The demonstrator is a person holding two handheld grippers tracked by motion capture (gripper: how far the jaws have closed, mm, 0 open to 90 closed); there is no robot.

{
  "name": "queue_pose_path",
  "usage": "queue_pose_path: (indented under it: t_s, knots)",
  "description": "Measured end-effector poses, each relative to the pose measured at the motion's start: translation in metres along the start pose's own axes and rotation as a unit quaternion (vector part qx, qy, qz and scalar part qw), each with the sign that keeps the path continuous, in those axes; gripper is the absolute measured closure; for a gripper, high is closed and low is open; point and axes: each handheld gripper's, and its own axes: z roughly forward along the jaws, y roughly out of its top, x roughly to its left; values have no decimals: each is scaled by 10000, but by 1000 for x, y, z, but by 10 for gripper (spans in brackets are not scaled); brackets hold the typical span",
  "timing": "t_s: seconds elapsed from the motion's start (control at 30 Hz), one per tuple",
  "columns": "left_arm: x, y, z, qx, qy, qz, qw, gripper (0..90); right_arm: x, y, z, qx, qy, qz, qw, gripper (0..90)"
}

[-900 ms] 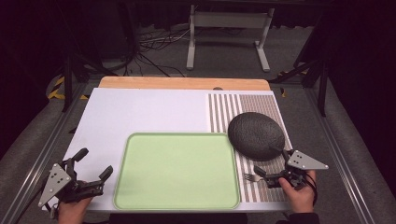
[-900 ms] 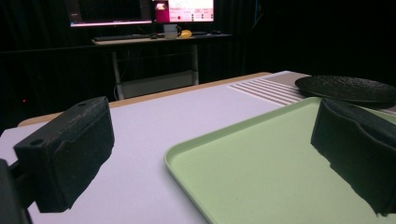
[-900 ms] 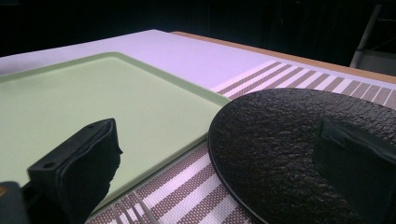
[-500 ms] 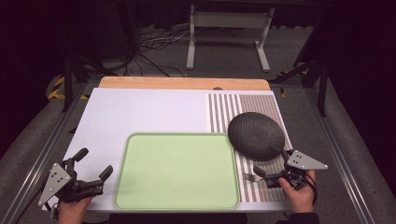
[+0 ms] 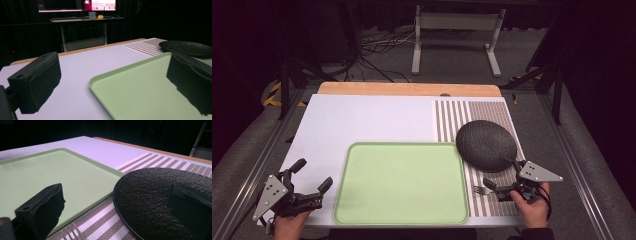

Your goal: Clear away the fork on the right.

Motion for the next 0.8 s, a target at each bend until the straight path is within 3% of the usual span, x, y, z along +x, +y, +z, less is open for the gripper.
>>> queue_pose_path:
  t_s: [0.3, 0.5, 0.6, 0.7, 0.8]
  knots:
    - [0, 0, 0, 8, 11, -17, 10000, 1, 2, 4, 2, -23, 86, 0, 10000, 11]
    - [0, 0, 0, 20, 7, -12, 10000, 1, 2, 11, 7, 21, 310, 24, 9995, 11]
    - [0, 0, 0, 20, 16, -20, 10000, 1, 2, 19, 9, 169, 317, -70, 9993, 22]
    - [1, 0, 0, 30, 24, -17, 10000, 1, 3, 25, 10, 402, 467, -33, 9981, 28]
    - [0, 0, 0, 33, 28, -28, 10000, 1, 4, 33, 11, 790, 506, -131, 9955, 29]
